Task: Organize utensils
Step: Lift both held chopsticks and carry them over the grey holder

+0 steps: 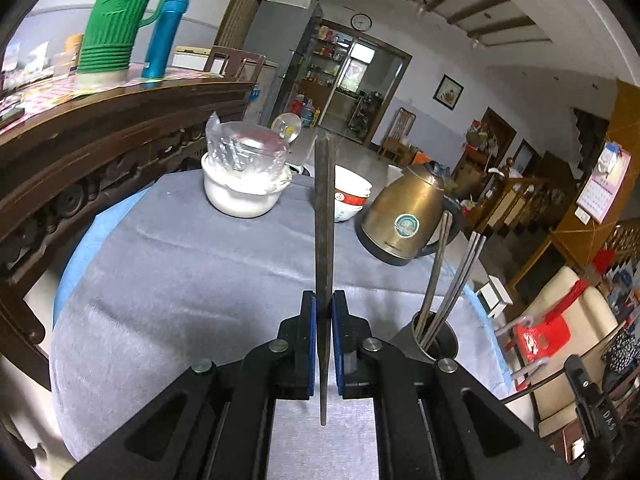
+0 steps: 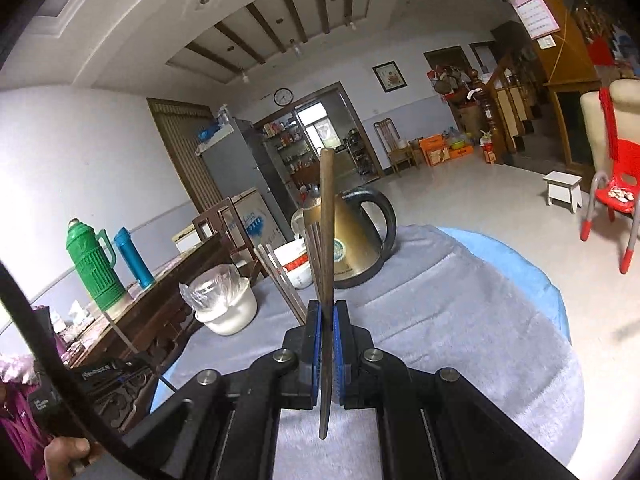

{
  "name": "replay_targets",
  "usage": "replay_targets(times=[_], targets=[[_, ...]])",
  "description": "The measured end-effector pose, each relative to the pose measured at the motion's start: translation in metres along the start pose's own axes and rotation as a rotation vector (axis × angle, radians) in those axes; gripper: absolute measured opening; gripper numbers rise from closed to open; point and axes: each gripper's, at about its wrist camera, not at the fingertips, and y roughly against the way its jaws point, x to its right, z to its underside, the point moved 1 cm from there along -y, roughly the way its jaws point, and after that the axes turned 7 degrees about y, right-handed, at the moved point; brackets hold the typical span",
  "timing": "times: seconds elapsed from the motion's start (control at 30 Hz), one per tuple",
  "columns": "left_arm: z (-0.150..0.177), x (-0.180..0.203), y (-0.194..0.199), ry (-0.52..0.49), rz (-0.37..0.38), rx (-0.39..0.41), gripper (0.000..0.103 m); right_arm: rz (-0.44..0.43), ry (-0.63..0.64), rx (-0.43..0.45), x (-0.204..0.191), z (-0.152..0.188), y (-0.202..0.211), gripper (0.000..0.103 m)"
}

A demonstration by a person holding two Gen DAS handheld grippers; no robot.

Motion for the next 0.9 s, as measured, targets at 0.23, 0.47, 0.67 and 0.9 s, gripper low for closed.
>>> replay_targets(times=[0.23, 0.47, 0.67, 0.9], targets=[[-0.003, 0.005, -0.001, -0.02, -0.025, -0.008, 0.008, -0.007, 0.004, 0.015, -0.003, -0.01, -0.001, 0.006], [-0.004, 0.007, -0.005, -0.024, -0.027, -0.015, 0.008, -0.017, 0.015, 0.027, -0.007, -0.018, -0.004, 0.006], [-0.006, 0.013, -0.007, -0.032, -0.022, -0.017, 0.008, -0.019, 0.02, 0.031, -0.007, -0.02, -0.007, 0.006], [-0.018, 0.025, -0.003, -0.038, 0.022, -0.008, 0.008, -0.017, 0.027, 0.034, -0.006, -0.024, -0.009, 0.006]])
